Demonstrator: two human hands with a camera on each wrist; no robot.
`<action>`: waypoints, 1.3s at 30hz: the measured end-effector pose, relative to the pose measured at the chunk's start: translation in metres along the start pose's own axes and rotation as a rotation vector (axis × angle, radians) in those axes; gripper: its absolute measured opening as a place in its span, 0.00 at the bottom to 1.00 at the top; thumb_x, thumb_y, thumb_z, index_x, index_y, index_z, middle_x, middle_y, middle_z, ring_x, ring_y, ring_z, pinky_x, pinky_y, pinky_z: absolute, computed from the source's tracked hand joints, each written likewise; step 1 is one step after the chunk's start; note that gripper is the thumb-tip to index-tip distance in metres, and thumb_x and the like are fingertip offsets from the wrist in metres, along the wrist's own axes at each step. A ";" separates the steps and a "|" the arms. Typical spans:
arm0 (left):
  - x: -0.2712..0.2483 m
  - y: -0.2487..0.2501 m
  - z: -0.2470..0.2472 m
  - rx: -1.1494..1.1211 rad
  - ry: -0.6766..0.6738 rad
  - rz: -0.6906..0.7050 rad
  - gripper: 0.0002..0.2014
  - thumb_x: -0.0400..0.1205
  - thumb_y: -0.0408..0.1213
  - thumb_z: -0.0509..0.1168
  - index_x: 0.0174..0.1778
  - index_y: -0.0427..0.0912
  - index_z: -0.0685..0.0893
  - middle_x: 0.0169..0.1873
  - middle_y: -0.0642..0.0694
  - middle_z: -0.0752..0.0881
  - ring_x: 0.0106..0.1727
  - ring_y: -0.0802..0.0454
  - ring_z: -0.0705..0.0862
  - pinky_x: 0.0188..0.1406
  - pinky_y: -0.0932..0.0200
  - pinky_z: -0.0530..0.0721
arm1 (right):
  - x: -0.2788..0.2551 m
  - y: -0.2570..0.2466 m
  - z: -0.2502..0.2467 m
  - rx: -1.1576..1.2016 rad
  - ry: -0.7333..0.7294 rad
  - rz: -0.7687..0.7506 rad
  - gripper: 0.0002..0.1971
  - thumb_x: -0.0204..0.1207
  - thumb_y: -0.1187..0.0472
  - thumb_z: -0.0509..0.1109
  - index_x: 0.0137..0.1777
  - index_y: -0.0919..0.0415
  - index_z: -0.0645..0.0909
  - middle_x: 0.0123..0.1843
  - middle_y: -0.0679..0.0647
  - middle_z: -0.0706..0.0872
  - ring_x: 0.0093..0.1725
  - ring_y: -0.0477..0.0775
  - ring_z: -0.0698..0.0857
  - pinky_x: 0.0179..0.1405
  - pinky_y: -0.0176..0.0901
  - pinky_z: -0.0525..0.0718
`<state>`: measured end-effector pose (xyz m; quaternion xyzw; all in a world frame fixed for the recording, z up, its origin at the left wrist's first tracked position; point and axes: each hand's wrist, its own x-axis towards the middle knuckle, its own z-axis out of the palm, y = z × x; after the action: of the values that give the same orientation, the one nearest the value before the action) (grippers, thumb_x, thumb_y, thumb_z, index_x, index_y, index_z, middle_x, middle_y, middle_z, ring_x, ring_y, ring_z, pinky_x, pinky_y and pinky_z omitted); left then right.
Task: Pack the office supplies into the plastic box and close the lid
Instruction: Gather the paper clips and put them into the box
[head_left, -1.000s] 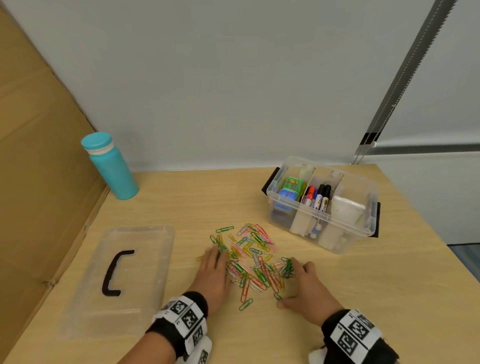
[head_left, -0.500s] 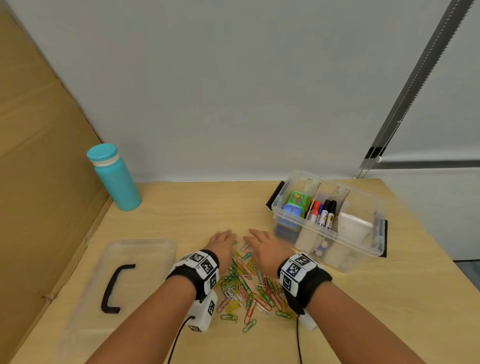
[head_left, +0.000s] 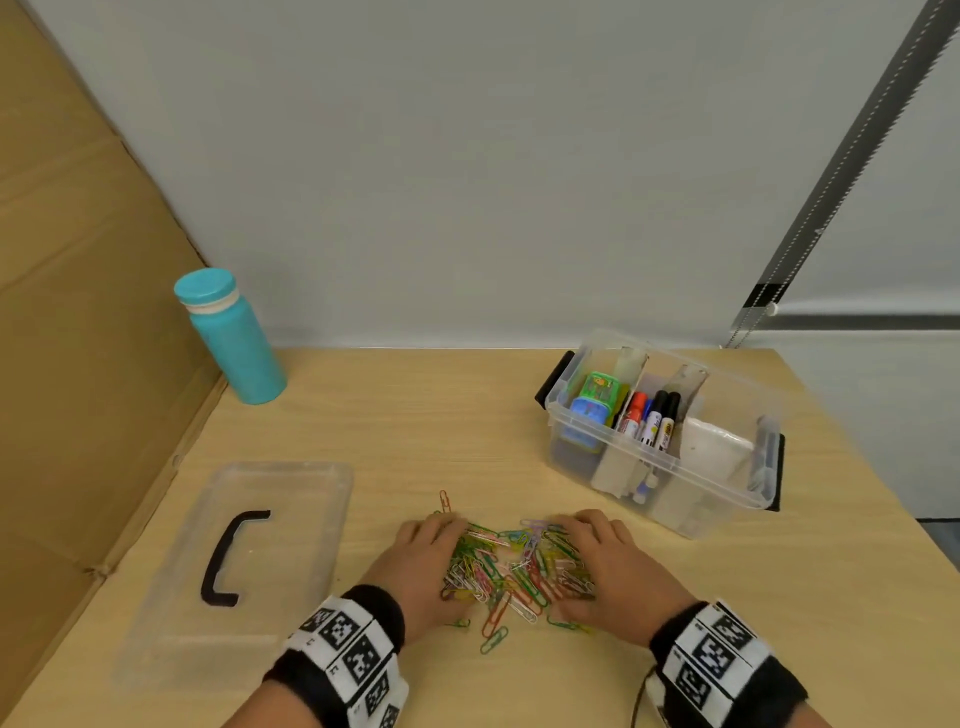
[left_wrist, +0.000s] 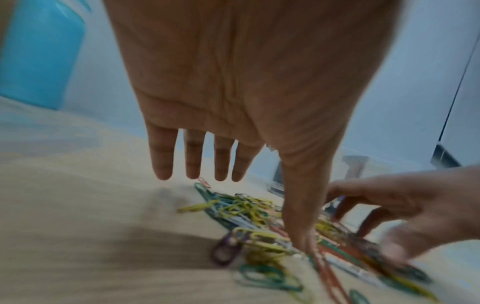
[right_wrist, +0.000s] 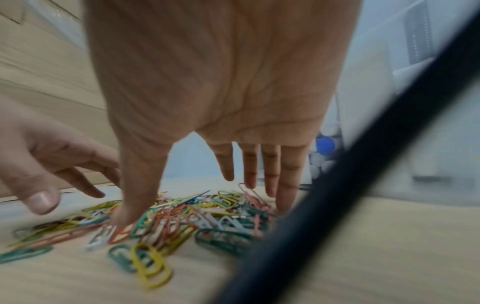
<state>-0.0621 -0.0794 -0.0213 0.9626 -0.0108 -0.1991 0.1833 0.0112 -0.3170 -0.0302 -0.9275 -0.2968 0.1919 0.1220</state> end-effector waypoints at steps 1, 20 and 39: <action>-0.001 -0.002 0.000 0.032 -0.013 -0.012 0.48 0.73 0.55 0.70 0.83 0.50 0.48 0.81 0.54 0.54 0.79 0.48 0.55 0.79 0.52 0.63 | -0.004 0.000 0.001 -0.023 -0.007 0.021 0.51 0.62 0.35 0.74 0.81 0.44 0.50 0.75 0.47 0.58 0.72 0.51 0.62 0.71 0.48 0.72; 0.021 0.037 -0.004 0.202 0.016 0.028 0.16 0.81 0.31 0.62 0.66 0.43 0.77 0.63 0.43 0.76 0.59 0.40 0.81 0.56 0.50 0.79 | 0.010 -0.021 0.013 0.052 0.215 0.000 0.06 0.78 0.65 0.62 0.52 0.57 0.78 0.55 0.51 0.76 0.52 0.56 0.80 0.42 0.41 0.70; 0.004 0.028 -0.033 -0.263 0.368 0.115 0.06 0.77 0.40 0.71 0.49 0.52 0.87 0.46 0.56 0.84 0.45 0.63 0.82 0.45 0.72 0.76 | -0.036 -0.003 -0.055 0.415 0.421 -0.020 0.04 0.73 0.61 0.75 0.40 0.51 0.84 0.42 0.43 0.82 0.39 0.43 0.81 0.40 0.28 0.78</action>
<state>-0.0441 -0.0947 0.0152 0.9484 -0.0059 -0.0093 0.3168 0.0062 -0.3425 0.0302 -0.8991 -0.2285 0.0506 0.3700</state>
